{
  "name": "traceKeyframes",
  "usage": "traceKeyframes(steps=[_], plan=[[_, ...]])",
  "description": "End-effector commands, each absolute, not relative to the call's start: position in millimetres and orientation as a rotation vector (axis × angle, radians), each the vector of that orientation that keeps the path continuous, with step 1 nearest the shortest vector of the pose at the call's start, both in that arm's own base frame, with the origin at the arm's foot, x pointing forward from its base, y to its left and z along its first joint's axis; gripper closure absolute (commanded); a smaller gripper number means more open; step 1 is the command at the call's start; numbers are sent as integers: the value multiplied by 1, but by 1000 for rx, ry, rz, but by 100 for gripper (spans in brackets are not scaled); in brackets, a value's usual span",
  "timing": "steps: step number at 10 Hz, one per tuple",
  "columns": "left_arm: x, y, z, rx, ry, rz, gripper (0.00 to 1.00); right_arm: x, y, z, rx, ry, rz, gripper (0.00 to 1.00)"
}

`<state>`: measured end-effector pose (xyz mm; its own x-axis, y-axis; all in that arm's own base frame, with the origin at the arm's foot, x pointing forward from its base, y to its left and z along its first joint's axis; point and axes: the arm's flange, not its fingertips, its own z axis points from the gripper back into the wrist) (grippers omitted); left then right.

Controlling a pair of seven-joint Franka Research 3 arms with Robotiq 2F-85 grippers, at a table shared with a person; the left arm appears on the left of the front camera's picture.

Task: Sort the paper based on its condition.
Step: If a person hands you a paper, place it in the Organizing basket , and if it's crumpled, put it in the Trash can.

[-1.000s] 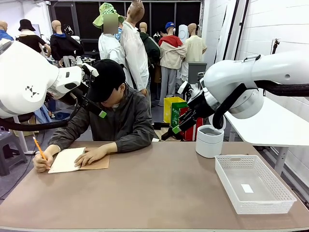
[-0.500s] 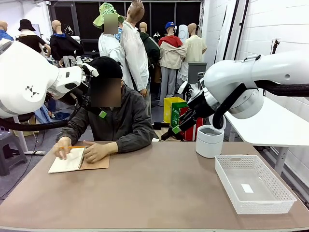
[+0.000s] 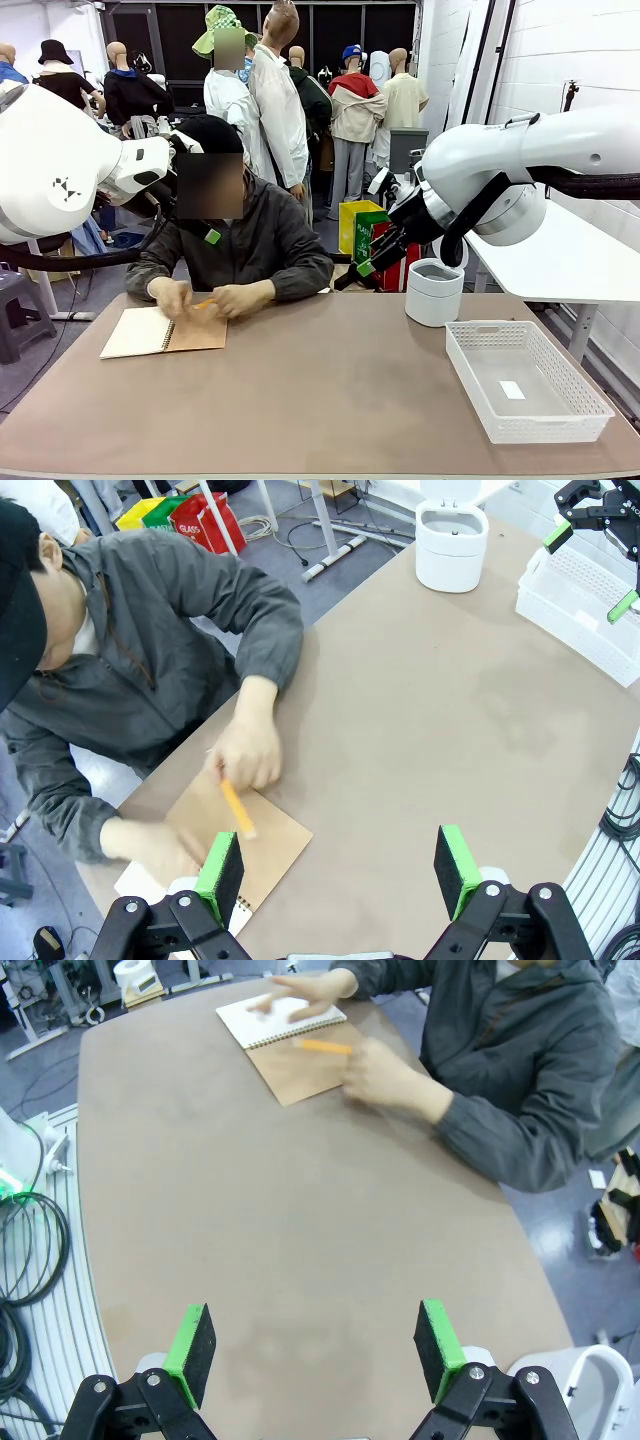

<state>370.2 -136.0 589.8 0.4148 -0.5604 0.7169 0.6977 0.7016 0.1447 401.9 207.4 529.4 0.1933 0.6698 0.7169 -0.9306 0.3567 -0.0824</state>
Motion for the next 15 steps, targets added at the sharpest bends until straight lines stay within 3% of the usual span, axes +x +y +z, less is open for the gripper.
traceKeyframes(steps=[1,15], plan=[[370,-135,590,-188,-821,-780,0,402,207,529,417,-751,1167,0],[370,-135,590,-188,-821,-780,0,402,207,529,417,-751,1167,0]])
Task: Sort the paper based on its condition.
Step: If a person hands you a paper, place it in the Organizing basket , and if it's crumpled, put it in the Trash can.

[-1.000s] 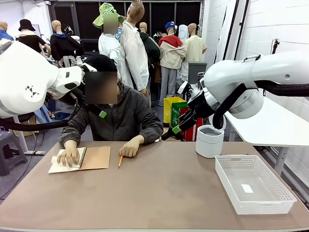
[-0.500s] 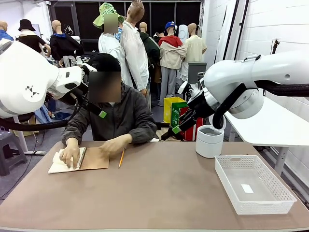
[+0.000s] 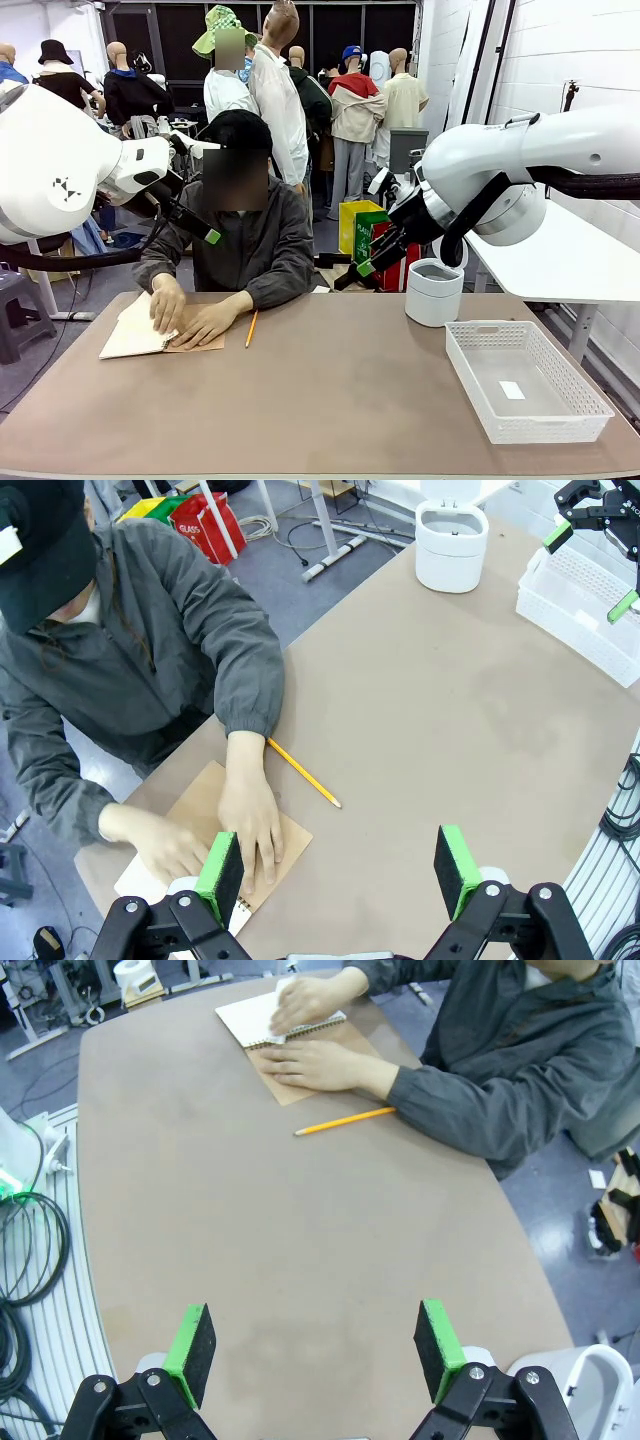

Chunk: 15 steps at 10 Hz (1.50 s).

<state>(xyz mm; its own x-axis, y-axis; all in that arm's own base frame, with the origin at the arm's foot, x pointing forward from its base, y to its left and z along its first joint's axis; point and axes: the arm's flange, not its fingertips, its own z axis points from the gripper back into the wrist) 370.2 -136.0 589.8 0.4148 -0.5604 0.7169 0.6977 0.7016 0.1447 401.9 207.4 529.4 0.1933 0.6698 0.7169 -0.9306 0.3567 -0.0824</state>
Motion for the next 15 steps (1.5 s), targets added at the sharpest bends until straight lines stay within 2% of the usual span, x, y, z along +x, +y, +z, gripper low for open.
traceKeyframes(steps=[1,15], plan=[[370,-135,590,-188,-821,-780,0,402,207,529,417,-751,1167,0],[370,-135,590,-188,-821,-780,0,402,207,529,417,-751,1167,0]])
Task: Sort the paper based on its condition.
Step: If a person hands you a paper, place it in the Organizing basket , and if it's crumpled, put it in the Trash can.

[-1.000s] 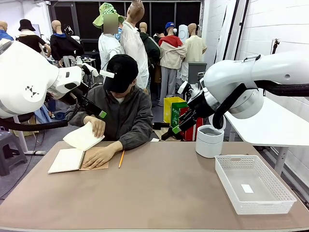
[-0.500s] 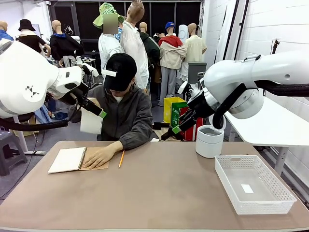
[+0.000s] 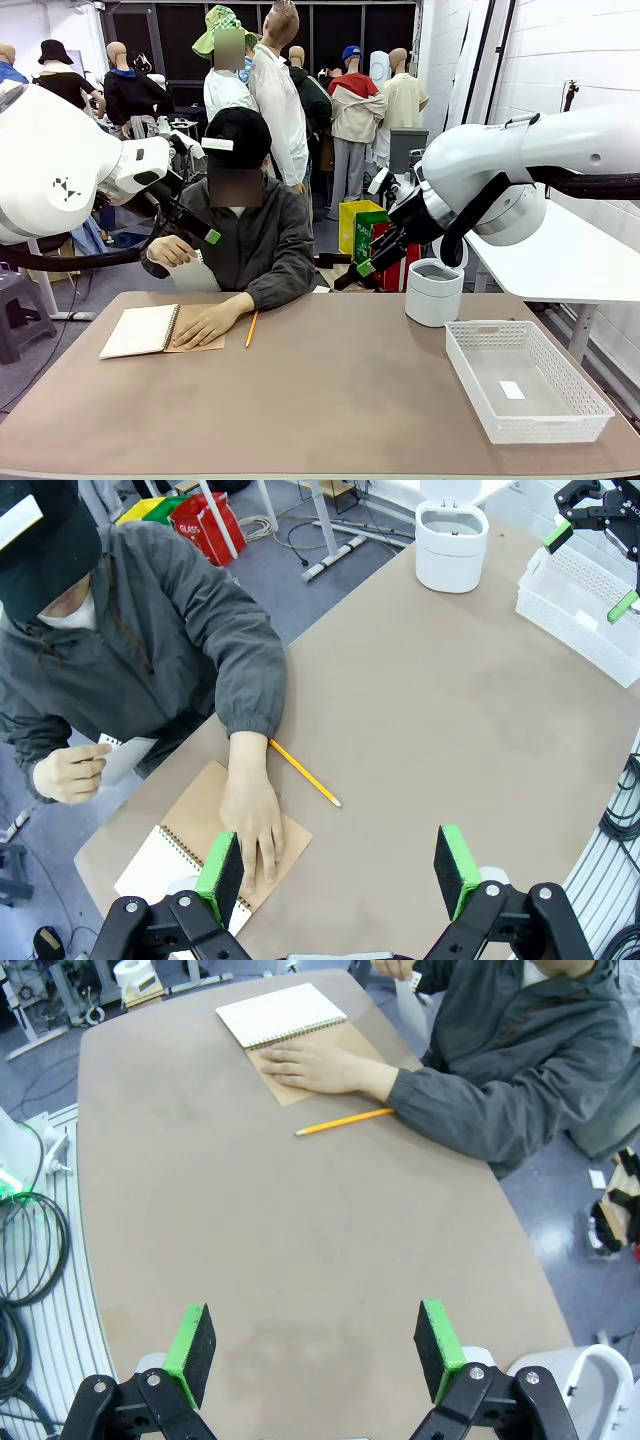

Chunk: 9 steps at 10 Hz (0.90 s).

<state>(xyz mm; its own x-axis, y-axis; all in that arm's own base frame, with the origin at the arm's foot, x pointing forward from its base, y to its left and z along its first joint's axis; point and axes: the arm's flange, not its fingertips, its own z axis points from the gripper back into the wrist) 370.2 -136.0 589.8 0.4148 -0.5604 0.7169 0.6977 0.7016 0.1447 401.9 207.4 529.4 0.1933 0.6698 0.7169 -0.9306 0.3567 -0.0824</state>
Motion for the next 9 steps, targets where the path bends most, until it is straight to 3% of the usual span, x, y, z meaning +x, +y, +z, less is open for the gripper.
traceKeyframes(steps=[1,9], plan=[[370,-135,590,-188,-821,-780,0,402,207,529,417,-751,1167,0],[370,-135,590,-188,-821,-780,0,402,207,529,417,-751,1167,0]])
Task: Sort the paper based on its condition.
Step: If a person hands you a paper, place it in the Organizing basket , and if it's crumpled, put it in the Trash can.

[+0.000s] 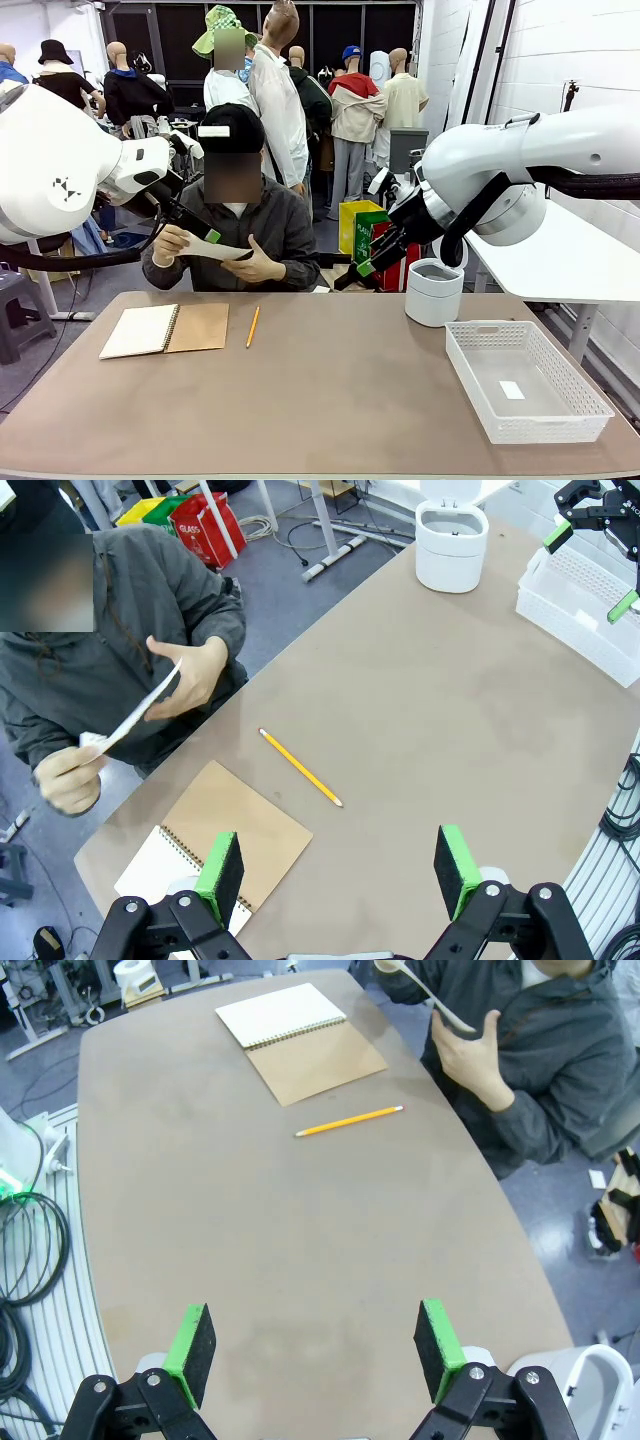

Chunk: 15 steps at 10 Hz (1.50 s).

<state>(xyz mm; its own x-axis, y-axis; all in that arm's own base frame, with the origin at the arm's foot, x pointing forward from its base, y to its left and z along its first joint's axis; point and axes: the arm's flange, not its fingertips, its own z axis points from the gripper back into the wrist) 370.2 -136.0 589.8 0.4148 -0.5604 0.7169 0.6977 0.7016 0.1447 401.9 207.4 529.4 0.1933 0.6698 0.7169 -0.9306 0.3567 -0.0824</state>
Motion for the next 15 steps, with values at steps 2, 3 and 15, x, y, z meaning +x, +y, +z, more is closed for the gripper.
traceKeyframes(steps=[2,3,15], plan=[[370,-135,590,-188,-821,-780,0,402,207,529,417,-751,1167,0],[370,-135,590,-188,-821,-780,0,402,207,529,417,-751,1167,0],[370,-135,590,-188,-821,-780,0,402,207,529,415,-750,1168,0]])
